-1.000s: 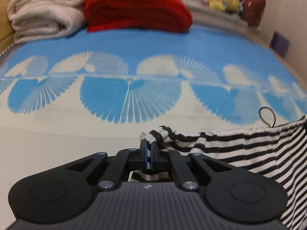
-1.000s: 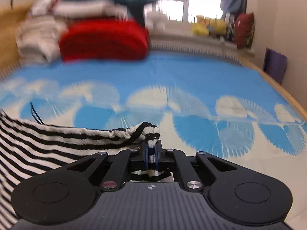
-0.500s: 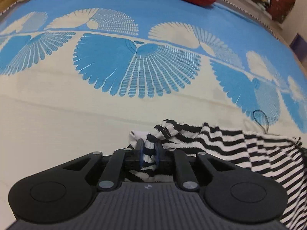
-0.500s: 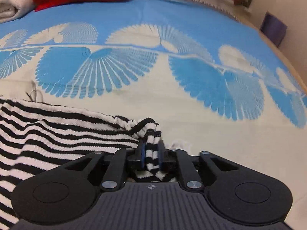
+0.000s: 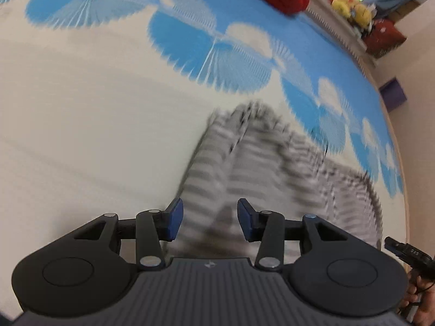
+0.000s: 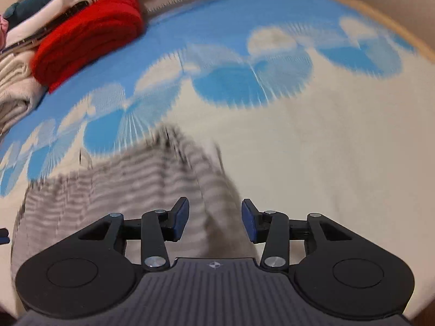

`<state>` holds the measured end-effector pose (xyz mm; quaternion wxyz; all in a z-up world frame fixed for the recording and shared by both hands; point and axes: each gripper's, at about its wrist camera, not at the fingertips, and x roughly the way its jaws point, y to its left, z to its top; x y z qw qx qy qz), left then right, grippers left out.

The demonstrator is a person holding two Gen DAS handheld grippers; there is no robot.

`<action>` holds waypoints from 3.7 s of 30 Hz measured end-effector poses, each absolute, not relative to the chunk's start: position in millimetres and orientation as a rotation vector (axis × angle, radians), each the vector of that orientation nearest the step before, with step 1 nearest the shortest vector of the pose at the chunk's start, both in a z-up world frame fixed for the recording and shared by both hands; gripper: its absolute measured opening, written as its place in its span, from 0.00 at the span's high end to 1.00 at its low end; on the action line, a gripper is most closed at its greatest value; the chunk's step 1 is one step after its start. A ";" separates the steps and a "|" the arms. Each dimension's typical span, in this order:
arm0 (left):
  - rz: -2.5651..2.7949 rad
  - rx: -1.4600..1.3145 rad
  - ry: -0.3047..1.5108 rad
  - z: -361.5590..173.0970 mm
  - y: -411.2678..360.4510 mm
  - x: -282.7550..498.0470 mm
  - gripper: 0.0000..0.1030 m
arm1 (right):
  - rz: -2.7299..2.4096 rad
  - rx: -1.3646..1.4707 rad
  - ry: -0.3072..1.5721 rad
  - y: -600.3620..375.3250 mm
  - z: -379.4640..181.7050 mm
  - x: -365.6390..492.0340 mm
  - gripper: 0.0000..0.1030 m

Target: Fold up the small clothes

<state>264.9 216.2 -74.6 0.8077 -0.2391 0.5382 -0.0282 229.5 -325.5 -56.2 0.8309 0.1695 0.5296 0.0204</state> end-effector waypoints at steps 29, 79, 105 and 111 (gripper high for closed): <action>-0.028 -0.215 1.369 -102.7 206.5 198.0 0.99 | 0.027 0.344 1.332 -333.5 -83.6 199.1 0.92; 0.040 -0.449 0.911 -62.3 175.3 309.9 0.63 | -0.097 0.114 0.912 -277.2 -50.7 280.2 0.60; 0.179 -0.895 1.296 -128.4 221.7 163.3 0.53 | -0.053 0.236 0.728 -335.6 29.9 173.3 0.53; 0.213 -0.955 1.251 -135.4 219.8 170.6 0.51 | -0.057 0.238 0.728 -340.2 31.6 168.4 0.53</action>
